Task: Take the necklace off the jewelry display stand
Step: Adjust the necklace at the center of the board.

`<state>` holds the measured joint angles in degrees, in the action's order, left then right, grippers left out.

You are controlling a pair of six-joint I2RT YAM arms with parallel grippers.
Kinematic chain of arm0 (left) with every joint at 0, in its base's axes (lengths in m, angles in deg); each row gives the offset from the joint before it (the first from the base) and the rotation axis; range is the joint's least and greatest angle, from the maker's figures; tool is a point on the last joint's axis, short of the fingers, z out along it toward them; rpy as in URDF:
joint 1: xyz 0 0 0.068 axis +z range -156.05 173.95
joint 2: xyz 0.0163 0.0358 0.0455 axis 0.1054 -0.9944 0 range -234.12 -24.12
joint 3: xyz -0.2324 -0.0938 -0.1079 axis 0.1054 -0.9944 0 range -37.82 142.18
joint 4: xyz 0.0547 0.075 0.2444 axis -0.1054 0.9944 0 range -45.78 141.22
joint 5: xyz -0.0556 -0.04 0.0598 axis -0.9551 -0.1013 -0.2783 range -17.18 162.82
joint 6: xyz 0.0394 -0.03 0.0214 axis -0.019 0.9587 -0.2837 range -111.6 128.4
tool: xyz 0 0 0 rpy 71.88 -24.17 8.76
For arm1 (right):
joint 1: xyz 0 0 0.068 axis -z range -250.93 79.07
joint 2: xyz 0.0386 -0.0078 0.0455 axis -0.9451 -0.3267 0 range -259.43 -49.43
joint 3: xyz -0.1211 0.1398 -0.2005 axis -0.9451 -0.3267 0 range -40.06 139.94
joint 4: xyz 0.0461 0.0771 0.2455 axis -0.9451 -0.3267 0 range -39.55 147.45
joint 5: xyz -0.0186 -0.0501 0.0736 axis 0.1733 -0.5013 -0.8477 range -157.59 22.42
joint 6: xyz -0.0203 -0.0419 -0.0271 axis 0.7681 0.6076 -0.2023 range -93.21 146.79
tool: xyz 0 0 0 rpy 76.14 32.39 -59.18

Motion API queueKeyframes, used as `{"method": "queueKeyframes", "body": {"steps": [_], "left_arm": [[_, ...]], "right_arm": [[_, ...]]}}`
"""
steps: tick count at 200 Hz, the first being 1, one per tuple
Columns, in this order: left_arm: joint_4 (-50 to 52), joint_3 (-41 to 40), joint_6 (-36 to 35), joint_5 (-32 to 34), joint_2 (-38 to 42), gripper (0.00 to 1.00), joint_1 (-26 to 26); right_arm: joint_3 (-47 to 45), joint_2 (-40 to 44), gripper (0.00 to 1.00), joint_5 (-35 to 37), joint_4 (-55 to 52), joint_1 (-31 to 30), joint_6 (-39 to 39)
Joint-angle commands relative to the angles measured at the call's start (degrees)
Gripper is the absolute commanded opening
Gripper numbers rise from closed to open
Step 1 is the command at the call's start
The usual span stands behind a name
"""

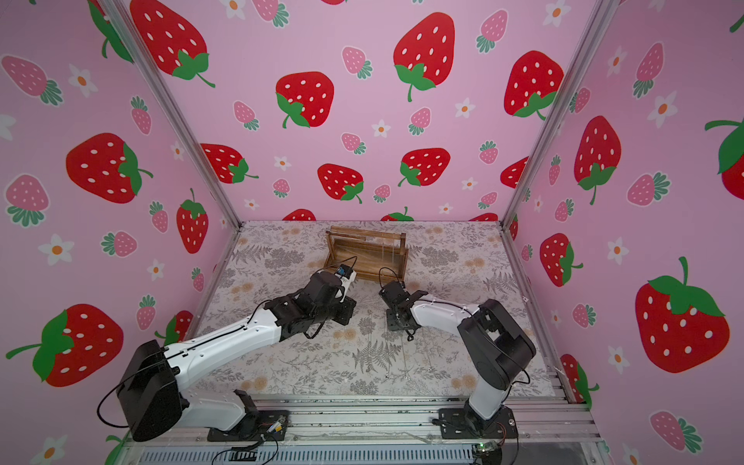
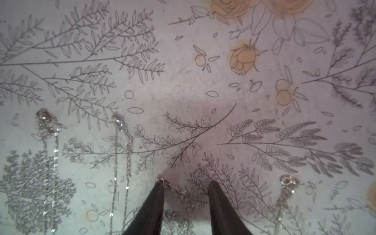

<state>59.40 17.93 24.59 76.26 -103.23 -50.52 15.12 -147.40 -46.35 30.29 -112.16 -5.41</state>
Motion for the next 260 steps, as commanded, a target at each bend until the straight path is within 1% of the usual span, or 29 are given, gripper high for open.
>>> {"method": "queueKeyframes", "body": {"steps": [1, 76, 107, 171, 260], "left_arm": [[1.47, 0.46, -1.12, 0.16, 1.25, 0.18, 0.09], [1.34, 0.08, -1.13, 0.31, 0.92, 0.18, 0.04], [1.0, 0.08, -0.85, -0.05, 0.67, 0.18, 0.08], [1.08, -0.07, -0.78, -0.52, 0.94, 0.18, 0.02], [0.95, 0.08, -0.48, -0.88, 0.54, 0.18, 0.03]], "right_arm": [[-0.09, -2.1, 0.38, 0.13, -2.02, 1.41, -1.19], [-0.42, -2.48, 0.38, -0.1, -1.73, 3.1, -1.03], [0.95, -3.53, 0.38, -1.18, -2.0, 3.53, -1.02], [2.3, -4.24, 0.38, -1.08, -2.28, 3.88, -0.75], [2.99, -1.32, 0.38, -1.17, -3.17, 3.9, -0.23]]}}
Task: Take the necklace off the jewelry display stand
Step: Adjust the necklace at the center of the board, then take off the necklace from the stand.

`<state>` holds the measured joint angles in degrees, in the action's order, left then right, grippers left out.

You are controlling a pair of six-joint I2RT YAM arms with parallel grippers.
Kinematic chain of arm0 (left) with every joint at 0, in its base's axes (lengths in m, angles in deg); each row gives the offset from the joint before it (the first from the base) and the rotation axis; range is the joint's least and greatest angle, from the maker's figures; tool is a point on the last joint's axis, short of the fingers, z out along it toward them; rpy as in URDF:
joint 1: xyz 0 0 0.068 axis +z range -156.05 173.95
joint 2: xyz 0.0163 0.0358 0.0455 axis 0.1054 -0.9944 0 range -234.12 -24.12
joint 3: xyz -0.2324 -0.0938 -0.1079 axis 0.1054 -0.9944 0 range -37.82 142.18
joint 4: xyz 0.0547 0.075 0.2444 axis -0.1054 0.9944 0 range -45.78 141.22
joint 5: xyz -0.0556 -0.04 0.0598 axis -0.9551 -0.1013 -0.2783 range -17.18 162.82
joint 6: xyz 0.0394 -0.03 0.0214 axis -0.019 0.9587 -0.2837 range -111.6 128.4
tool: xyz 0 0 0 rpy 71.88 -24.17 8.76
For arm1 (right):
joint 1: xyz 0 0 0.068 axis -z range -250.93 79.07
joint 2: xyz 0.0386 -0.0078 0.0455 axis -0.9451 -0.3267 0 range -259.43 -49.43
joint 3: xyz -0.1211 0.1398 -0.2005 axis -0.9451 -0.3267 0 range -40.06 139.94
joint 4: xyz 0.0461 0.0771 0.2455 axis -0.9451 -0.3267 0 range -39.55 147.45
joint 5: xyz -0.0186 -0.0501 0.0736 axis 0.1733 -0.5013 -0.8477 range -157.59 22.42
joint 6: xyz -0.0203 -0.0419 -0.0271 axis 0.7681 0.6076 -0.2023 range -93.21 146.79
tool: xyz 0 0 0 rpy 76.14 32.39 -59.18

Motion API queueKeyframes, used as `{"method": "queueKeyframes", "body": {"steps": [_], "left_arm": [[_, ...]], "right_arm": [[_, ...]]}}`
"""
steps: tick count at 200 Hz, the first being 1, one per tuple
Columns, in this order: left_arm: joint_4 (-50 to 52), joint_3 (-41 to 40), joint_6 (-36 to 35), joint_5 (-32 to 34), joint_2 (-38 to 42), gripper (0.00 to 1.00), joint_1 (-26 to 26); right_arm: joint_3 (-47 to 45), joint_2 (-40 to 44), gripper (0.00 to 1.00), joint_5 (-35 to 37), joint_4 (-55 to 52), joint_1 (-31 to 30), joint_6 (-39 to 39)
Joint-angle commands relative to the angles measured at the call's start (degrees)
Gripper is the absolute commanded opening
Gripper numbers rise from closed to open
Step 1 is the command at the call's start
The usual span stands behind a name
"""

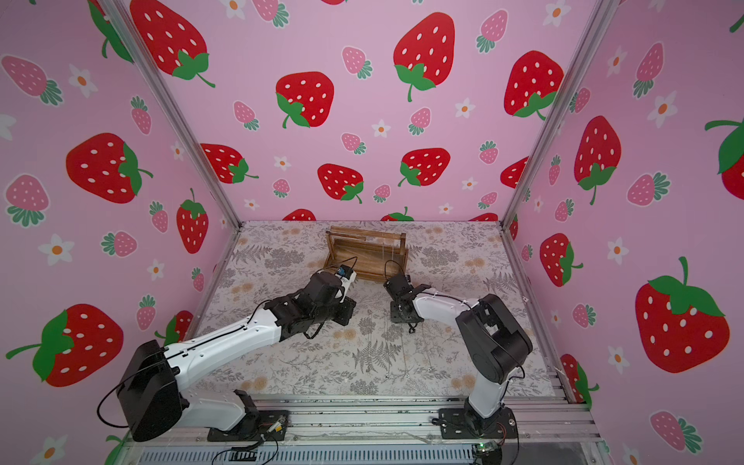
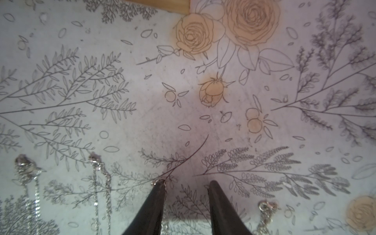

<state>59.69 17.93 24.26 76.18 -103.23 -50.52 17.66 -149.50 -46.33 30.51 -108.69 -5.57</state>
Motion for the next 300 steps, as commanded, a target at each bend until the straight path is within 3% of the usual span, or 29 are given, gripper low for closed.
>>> {"method": "queueKeyframes", "body": {"steps": [1, 83, 120, 153, 181, 225, 300], "left_arm": [[0.69, 0.07, -0.14, -0.8, 0.49, 0.18, 0.06], [1.06, 1.44, -0.17, -1.15, -0.31, 0.19, -0.04], [-1.04, 2.9, 0.11, -2.71, -2.69, 0.24, 0.89], [-8.76, 7.76, -0.12, -9.34, -8.38, 0.29, 3.09], [-21.19, 10.72, 0.77, -14.88, -13.27, 0.31, 5.48], [-24.24, 19.58, -5.67, -5.3, -20.7, 0.31, 5.91], [-22.13, 30.44, -7.32, -2.07, -30.63, 0.31, 7.46]], "right_arm": [[0.46, 0.86, 0.38, -1.16, -3.47, 0.42, -0.07], [0.56, 9.78, 0.38, -0.96, -5.27, 0.45, 1.3], [-2.49, 19.21, 0.38, 3.0, -3.64, 1.11, 3.39], [-12.44, 27.27, 0.38, 1.51, 6.82, 4.44, 3.8], [-20.02, 32.63, 0.4, -1.79, 15.43, 5.15, 4.27], [-25.24, 41.16, 0.45, 0.2, 17.54, 5.32, 3.27], [-25.34, 42.25, 0.47, -2.49, 17.18, 6.05, 2.3]]}}
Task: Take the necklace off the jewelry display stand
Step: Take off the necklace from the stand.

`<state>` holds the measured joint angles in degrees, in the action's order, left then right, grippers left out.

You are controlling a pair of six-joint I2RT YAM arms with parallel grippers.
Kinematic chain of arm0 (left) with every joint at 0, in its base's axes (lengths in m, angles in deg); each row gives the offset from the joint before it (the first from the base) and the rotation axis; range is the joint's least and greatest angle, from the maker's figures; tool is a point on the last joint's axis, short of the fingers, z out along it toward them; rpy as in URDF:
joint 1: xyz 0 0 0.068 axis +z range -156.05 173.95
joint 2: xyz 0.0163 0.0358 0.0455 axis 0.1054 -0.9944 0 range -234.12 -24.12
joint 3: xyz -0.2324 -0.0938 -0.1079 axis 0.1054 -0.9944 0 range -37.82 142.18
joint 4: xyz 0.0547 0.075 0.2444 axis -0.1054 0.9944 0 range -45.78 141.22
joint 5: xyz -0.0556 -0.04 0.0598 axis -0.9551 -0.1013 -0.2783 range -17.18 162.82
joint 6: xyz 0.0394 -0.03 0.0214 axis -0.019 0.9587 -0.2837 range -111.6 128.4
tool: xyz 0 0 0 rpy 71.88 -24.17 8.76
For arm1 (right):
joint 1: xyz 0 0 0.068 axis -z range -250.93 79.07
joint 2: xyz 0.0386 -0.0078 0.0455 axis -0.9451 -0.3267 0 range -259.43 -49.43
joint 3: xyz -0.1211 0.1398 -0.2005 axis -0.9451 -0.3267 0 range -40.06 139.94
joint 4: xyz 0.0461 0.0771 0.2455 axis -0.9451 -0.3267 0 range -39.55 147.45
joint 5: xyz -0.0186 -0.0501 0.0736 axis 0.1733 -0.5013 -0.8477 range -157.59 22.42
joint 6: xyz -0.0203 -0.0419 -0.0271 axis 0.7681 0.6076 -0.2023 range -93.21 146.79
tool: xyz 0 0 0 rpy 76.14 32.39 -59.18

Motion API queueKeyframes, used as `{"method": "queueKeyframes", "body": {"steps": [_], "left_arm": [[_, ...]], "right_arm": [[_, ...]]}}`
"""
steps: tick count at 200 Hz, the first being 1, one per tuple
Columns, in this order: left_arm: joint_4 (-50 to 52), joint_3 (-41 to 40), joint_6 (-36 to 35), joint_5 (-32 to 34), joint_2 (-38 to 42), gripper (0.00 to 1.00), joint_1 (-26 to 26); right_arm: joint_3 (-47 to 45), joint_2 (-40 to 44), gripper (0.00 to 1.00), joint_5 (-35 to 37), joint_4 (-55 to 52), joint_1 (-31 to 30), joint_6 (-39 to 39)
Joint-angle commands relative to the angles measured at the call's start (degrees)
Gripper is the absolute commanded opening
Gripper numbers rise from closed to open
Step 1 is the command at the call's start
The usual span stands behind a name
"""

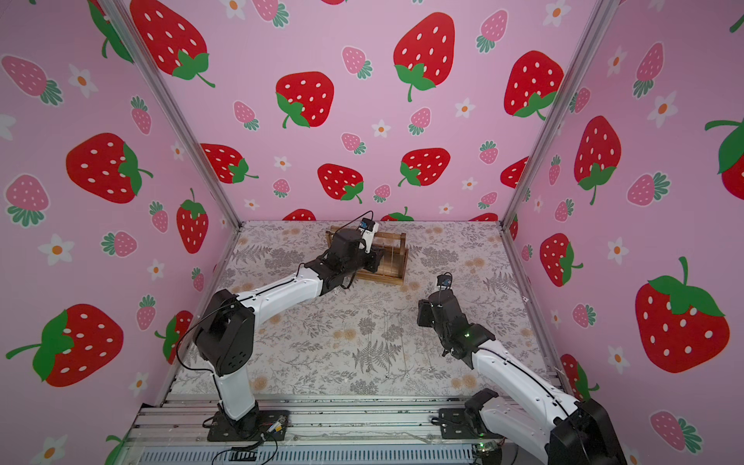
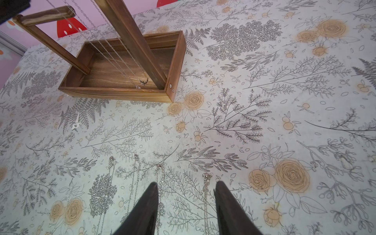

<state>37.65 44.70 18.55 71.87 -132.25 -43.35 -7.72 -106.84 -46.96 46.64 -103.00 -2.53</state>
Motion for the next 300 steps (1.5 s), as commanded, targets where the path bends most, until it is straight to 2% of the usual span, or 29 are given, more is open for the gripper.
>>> {"method": "queueKeyframes", "body": {"steps": [1, 70, 100, 179, 182, 195, 300], "left_arm": [[-0.06, 3.77, -1.66, 2.3, -1.71, 0.31, 0.34], [0.3, 7.7, -2.39, 3.39, -4.06, 0.31, 0.7], [0.84, 7.35, -2.61, 3.63, -3.11, 0.16, 0.82], [0.4, 0.57, -3.4, 4.64, 2.52, 0.07, 0.91], [0.41, 0.42, -3.47, 4.64, 2.62, 0.02, 0.91], [0.59, -0.06, -3.49, 4.78, 3.18, 0.0, 0.92], [2.49, -3.25, -4.62, 3.88, 5.92, 0.0, 1.57]], "right_arm": [[0.11, -0.42, 0.47, -1.88, 1.05, 0.4, -0.78], [0.32, -2.39, 0.47, -3.12, 1.56, 0.52, -0.74], [0.62, -3.84, 0.46, -3.47, 1.99, 0.57, -0.75], [1.07, -6.38, 0.46, -4.49, 2.8, 0.61, -0.82], [1.13, -6.4, 0.46, -4.6, 2.88, 0.61, -0.82], [1.12, -6.7, 0.46, -4.79, 3.06, 0.61, -0.83], [1.52, -9.15, 0.45, -6.01, 3.73, 0.61, -0.63]]}}
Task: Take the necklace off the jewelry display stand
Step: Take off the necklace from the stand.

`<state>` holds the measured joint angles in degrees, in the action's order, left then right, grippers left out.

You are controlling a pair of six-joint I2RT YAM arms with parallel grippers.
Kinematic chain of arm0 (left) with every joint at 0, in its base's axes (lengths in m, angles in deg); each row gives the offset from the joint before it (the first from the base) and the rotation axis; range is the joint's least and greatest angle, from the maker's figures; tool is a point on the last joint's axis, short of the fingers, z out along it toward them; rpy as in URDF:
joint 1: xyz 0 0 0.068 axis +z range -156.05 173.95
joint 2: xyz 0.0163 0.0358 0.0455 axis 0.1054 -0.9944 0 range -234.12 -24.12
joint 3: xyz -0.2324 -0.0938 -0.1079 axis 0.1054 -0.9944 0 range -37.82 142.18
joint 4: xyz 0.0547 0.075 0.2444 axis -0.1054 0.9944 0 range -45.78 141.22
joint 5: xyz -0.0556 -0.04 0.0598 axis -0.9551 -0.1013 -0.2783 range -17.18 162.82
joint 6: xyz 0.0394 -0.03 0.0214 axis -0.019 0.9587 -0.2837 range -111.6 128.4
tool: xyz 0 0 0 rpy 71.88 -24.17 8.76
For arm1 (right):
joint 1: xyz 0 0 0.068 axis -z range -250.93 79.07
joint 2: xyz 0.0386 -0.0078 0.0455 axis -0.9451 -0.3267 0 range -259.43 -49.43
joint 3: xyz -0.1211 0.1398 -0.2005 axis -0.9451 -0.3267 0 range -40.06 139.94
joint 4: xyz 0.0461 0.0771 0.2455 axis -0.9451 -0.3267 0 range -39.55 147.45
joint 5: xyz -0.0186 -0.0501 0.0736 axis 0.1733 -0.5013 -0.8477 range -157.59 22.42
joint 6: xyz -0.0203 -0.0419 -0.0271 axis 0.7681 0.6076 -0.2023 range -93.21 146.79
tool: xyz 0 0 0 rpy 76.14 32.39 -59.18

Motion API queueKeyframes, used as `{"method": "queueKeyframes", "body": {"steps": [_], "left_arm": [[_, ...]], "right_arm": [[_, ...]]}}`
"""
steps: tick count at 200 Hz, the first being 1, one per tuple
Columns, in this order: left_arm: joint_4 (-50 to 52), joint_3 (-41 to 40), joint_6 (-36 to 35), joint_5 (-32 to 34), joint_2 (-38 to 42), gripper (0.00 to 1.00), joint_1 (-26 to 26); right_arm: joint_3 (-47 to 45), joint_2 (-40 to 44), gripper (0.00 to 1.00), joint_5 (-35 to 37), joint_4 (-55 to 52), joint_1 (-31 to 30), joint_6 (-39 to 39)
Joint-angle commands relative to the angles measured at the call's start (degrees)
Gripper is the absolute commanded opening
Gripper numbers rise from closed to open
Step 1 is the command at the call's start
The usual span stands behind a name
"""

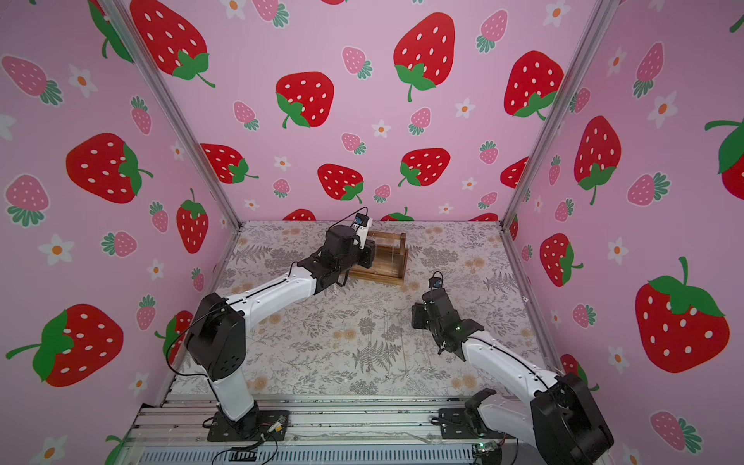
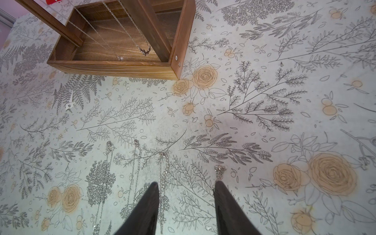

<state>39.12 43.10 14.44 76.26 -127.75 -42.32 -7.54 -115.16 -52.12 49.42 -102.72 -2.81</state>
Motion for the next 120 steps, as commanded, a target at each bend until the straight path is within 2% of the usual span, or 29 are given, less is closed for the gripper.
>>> {"method": "queueKeyframes", "body": {"steps": [1, 120], "left_arm": [[1.0, -1.69, -0.51, -0.57, 1.42, 0.0, 0.56], [-1.11, -7.74, 1.93, -1.51, 0.89, 0.0, 0.59]], "right_arm": [[1.38, -0.85, 0.45, -0.82, 0.89, 0.33, -0.35], [1.41, -1.0, 0.45, -1.37, 1.15, 0.33, -0.19]]}}
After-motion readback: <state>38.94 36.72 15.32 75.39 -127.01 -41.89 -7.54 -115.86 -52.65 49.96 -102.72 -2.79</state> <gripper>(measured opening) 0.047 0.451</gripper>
